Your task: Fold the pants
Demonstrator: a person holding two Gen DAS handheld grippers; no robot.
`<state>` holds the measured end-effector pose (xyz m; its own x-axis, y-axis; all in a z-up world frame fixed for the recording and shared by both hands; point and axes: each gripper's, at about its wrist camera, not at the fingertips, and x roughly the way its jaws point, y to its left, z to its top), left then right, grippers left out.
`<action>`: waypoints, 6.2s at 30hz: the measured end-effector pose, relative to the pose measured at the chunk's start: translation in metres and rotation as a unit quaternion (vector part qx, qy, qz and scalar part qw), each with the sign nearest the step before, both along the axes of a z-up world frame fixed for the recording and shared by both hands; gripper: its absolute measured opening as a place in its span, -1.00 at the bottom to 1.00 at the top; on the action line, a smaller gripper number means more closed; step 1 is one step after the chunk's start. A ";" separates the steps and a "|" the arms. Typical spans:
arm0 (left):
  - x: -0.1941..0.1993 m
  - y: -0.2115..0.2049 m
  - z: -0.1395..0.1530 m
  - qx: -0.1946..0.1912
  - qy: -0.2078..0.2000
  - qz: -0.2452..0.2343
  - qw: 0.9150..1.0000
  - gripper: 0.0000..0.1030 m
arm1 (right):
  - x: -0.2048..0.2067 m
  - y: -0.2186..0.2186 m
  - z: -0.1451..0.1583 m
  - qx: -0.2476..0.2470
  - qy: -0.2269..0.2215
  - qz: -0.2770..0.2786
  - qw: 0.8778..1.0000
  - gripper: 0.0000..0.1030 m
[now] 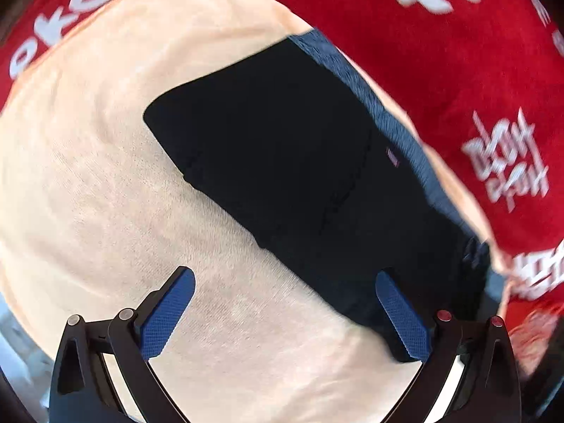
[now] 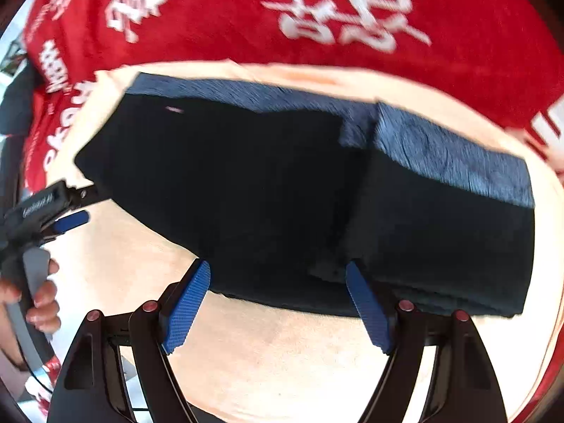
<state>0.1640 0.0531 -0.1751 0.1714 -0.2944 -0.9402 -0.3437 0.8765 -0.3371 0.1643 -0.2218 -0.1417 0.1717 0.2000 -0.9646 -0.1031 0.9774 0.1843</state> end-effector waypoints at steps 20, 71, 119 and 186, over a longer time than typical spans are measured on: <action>0.020 0.018 -0.026 -0.161 -0.048 0.070 0.983 1.00 | 0.008 -0.014 -0.022 0.020 0.037 -0.017 0.999 0.62; 0.021 -0.132 0.024 0.293 -0.209 -0.249 0.899 -0.27 | 0.189 0.262 -0.007 0.053 0.251 0.241 0.936 0.70; -0.076 -0.491 0.037 0.208 -0.170 -0.492 0.828 0.74 | -0.003 -0.263 -0.050 0.356 0.061 -0.175 0.916 -0.57; -0.002 -0.262 0.037 0.119 -0.026 -0.347 0.930 1.00 | -0.103 -0.129 0.016 0.060 0.048 -0.221 0.972 0.58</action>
<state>0.1619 -0.2088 -0.1382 0.0652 -0.1358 -0.9886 0.3444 0.9329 -0.1054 0.0614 -0.3508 -0.1254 0.1765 0.2389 -0.9549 0.3450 0.8936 0.2873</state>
